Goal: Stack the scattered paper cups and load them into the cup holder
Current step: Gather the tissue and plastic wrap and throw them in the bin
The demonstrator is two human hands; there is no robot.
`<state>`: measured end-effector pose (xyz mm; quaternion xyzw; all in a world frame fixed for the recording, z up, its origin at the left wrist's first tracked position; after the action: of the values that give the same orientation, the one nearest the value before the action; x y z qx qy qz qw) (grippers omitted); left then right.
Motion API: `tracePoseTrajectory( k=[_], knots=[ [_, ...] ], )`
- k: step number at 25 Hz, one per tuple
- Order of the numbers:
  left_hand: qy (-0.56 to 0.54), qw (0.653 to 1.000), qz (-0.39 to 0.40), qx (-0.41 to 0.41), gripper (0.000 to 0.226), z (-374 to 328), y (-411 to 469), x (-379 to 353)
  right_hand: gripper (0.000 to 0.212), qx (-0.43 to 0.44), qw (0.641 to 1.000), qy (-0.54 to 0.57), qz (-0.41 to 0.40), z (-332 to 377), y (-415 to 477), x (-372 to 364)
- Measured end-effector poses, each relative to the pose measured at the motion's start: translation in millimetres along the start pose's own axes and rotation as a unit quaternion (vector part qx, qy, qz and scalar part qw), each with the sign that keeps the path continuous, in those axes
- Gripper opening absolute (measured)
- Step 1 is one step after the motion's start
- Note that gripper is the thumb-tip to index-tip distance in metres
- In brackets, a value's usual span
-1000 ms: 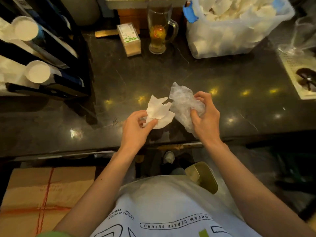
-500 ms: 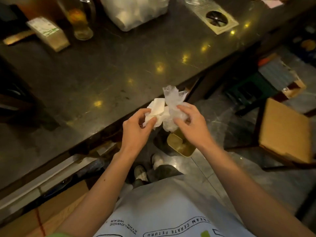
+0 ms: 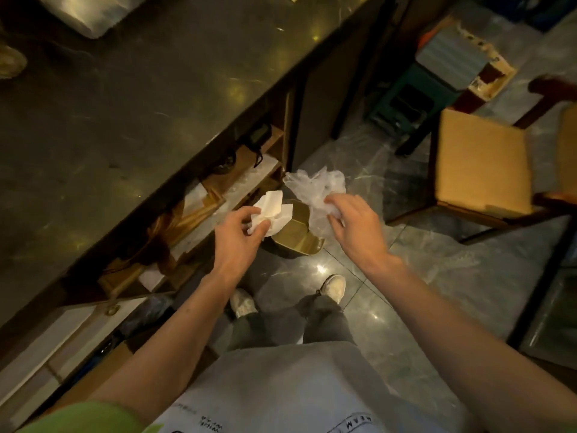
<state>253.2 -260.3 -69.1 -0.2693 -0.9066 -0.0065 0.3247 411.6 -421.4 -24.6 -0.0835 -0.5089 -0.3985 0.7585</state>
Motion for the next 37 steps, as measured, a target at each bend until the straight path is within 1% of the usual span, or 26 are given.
tracePoseTrajectory(
  k=[2, 4, 8, 11, 16, 19, 23, 26, 28, 31, 33, 36, 37],
  knots=[
    [0.02, 1.0, 0.01, 0.013, 0.032, -1.5, 1.4, -33.7, 0.026, 0.005, 1.0, 0.022, 0.011, -35.8, -1.6, -12.7],
    [0.051, 0.998, 0.014, 0.024, 0.031, 3.1, 6.6, -70.2, 0.024, 0.0, 0.998, 0.041, 0.044, -71.4, -2.5, -34.8],
    [0.141, 0.987, 0.029, 0.064, 0.034, 32.6, 16.1, -131.0, 0.026, -0.006, 0.991, 0.028, 0.128, -138.1, -5.8, -91.6],
    [0.195, 0.978, 0.041, 0.057, 0.034, 61.1, 33.5, -167.1, 0.027, -0.031, 0.985, 0.015, 0.172, -176.4, -8.1, -137.8],
    [0.198, 0.972, 0.111, 0.056, 0.033, 133.9, 72.6, -251.0, 0.03, -0.062, 0.973, -0.007, 0.221, -228.4, -30.1, -230.3],
    [0.21, 0.965, 0.145, 0.056, 0.032, 186.3, 95.0, -297.5, 0.03, -0.119, 0.966, -0.006, 0.23, -265.5, -50.3, -289.4],
    [0.222, 0.959, 0.166, 0.053, 0.031, 255.6, 121.6, -347.0, 0.032, -0.199, 0.948, -0.005, 0.248, -306.2, -78.5, -371.9],
    [0.234, 0.955, 0.171, 0.06, 0.032, 295.9, 138.1, -377.2, 0.035, -0.225, 0.94, -0.008, 0.257, -327.2, -88.4, -422.8],
    [0.234, 0.955, 0.17, 0.066, 0.033, 316.3, 152.0, -394.4, 0.038, -0.234, 0.933, -0.011, 0.274, -337.5, -90.1, -452.8],
    [0.234, 0.951, 0.19, 0.064, 0.036, 341.9, 169.5, -428.3, 0.042, -0.243, 0.925, -0.029, 0.291, -356.4, -89.8, -490.6],
    [0.242, 0.947, 0.201, 0.067, 0.039, 355.4, 177.0, -449.2, 0.043, -0.225, 0.926, -0.041, 0.3, -364.0, -89.4, -508.7],
    [0.257, 0.942, 0.211, 0.045, 0.045, 377.8, 186.1, -475.4, 0.046, -0.206, 0.923, -0.062, 0.319, -375.1, -92.5, -531.4],
    [0.26, 0.941, 0.208, 0.054, 0.048, 386.6, 187.3, -479.2, 0.046, -0.205, 0.923, -0.067, 0.319, -378.0, -93.7, -537.0]
  ],
)
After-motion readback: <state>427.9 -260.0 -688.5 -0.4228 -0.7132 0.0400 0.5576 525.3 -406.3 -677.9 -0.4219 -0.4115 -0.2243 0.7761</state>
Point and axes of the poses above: each hand's wrist, its own y-axis towards the middle knuckle, its own x-axis out of the back of the hand, z = x × y, the point moved 10 cm from there along y, towards the middle knuckle, and after that the axes turned 12 degrees about -z, right-handed, at the moved point
